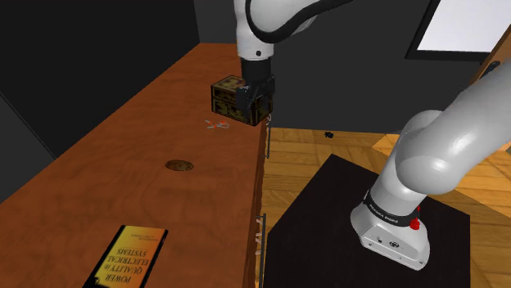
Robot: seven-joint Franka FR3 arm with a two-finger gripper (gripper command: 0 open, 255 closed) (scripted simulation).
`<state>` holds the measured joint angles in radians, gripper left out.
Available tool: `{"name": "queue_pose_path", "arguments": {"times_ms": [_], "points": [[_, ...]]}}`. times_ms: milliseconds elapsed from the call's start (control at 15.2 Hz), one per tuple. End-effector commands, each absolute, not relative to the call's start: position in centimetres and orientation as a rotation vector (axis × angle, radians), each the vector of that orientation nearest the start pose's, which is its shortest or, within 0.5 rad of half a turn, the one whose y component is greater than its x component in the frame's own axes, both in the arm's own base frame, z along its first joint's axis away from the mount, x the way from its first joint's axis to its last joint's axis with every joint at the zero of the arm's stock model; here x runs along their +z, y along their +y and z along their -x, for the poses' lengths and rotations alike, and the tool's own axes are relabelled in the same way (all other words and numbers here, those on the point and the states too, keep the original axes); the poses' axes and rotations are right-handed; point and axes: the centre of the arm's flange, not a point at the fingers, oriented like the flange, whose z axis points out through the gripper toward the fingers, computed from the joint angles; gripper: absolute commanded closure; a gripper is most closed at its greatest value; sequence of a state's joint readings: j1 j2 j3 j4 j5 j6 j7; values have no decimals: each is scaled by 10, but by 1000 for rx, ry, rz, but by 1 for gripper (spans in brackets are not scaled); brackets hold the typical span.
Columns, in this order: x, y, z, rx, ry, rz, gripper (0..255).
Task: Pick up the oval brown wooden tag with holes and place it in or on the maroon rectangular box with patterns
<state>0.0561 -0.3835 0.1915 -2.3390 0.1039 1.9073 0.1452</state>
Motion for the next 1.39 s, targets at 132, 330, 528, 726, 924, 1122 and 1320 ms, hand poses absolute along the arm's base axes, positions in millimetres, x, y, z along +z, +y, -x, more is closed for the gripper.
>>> {"name": "queue_pose_path", "arguments": {"times_ms": [132, 330, 528, 726, 924, 1122, 1320], "points": [[444, 143, -447, 58, -112, 3126, 0], [422, 163, -471, 37, -137, 3127, 0], [400, 184, -495, 15, -162, 3128, 0], [378, 205, -519, -6, -187, 3129, 0], [357, 226, -543, -28, -213, 3130, 0], [336, 247, -567, -49, -238, 3130, 0], [316, 269, -590, -71, -263, 3130, 0]]}}
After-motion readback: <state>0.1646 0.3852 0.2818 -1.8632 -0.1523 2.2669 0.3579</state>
